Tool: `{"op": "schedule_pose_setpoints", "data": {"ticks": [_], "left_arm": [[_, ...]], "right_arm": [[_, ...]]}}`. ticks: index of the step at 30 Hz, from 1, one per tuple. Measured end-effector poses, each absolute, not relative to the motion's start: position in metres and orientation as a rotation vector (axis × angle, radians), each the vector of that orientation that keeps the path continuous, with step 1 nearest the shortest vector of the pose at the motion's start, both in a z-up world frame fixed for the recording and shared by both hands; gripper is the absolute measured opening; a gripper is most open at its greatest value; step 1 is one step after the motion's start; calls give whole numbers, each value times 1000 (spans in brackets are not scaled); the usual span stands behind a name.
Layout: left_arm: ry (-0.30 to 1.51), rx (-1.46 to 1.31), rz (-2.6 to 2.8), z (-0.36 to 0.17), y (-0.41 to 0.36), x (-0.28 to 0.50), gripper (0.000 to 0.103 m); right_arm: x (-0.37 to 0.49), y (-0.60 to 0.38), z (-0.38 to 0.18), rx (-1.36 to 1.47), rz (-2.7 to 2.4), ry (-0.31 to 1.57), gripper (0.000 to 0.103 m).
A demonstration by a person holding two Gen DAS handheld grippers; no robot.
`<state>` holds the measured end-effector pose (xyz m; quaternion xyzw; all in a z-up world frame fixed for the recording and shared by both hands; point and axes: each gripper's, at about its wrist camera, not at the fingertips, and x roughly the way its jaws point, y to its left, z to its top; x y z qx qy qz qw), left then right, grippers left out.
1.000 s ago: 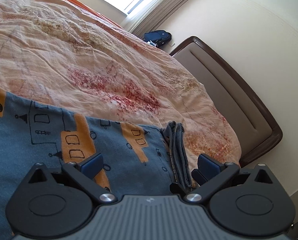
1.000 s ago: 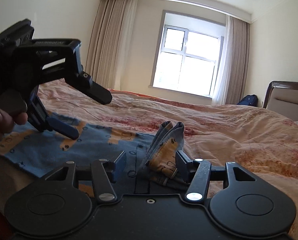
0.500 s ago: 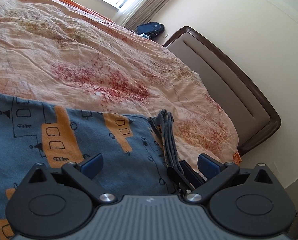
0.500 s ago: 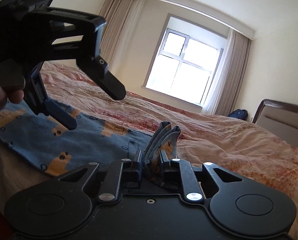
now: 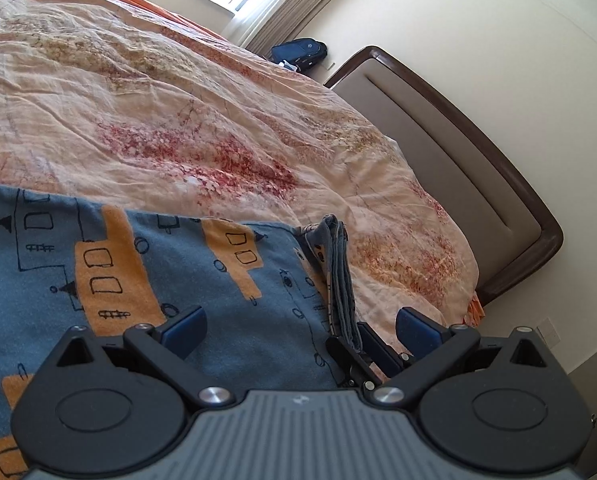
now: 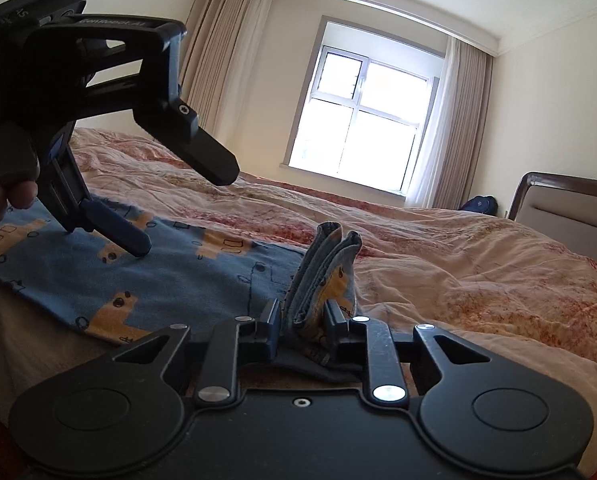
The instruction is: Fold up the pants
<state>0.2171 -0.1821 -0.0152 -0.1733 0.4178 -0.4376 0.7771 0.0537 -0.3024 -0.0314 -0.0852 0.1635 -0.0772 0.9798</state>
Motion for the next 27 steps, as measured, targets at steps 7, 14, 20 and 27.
{"op": "schedule_pose_setpoints", "data": {"ticks": [7,14,20,27], "left_arm": [[897,-449,-1016,-13,-190,222,103],[944,-573,-1033,-28,-191,230,99],[918,-534,-959,-32,-190,232,49],[906,-457,-875,-33,-191,230,11]], "right_arm": [[44,-322,-10,68,-69,274,12],[36,-321,14,275,141,219,12],[43,-312,-4,295,163,308,13],[43,-307,-14,293,155,343,13]]}}
